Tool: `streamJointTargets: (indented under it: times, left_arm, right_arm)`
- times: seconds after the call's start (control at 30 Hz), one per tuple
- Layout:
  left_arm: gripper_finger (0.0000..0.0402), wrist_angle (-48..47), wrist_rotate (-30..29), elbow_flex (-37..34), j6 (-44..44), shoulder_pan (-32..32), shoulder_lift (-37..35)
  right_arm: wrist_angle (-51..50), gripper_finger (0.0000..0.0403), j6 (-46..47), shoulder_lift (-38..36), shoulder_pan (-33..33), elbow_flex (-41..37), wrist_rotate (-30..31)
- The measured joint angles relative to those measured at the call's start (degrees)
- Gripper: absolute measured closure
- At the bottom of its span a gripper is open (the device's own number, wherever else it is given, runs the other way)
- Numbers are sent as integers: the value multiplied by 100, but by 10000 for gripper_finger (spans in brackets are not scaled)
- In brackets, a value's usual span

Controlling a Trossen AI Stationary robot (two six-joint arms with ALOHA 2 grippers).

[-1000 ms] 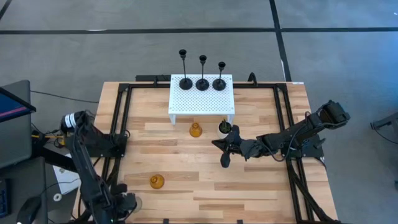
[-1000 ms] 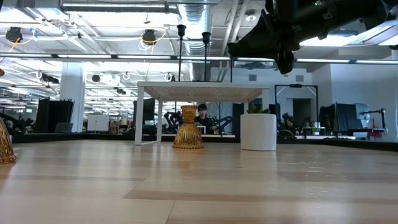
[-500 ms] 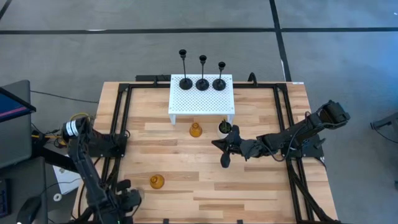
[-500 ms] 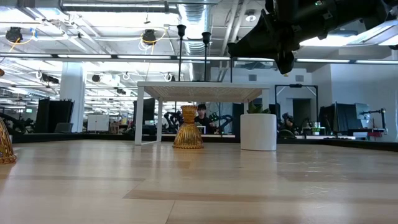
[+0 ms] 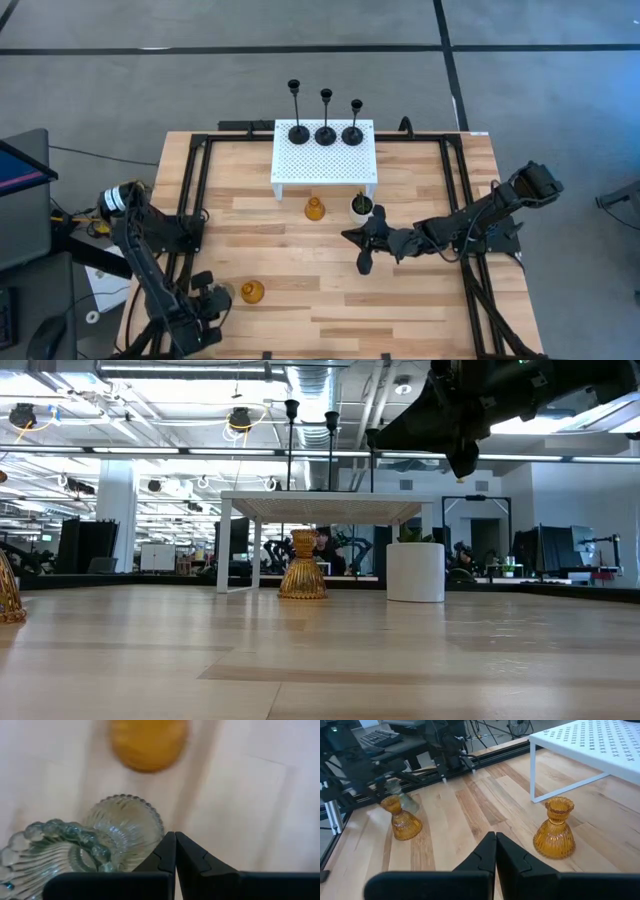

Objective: Pick & Place candle stick holders
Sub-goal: Put the transparent glass candle holder on the shelf

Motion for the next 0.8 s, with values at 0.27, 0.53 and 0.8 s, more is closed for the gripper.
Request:
streamJointTargets:
  times: [0.27,0.53,0.8]
  left_arm:
    - [399,-180,-683,-581,113,267,-555]
    - [399,-2,-115,-844,135,499,-1299]
    - [399,120,1072,-839,-273,497,-2003]
  right_arm:
    - [-26,403,0,0,-4,0,46]
    - [-92,403,2,0,-4,0,46]
    - [-155,403,2,0,-4,0,131]
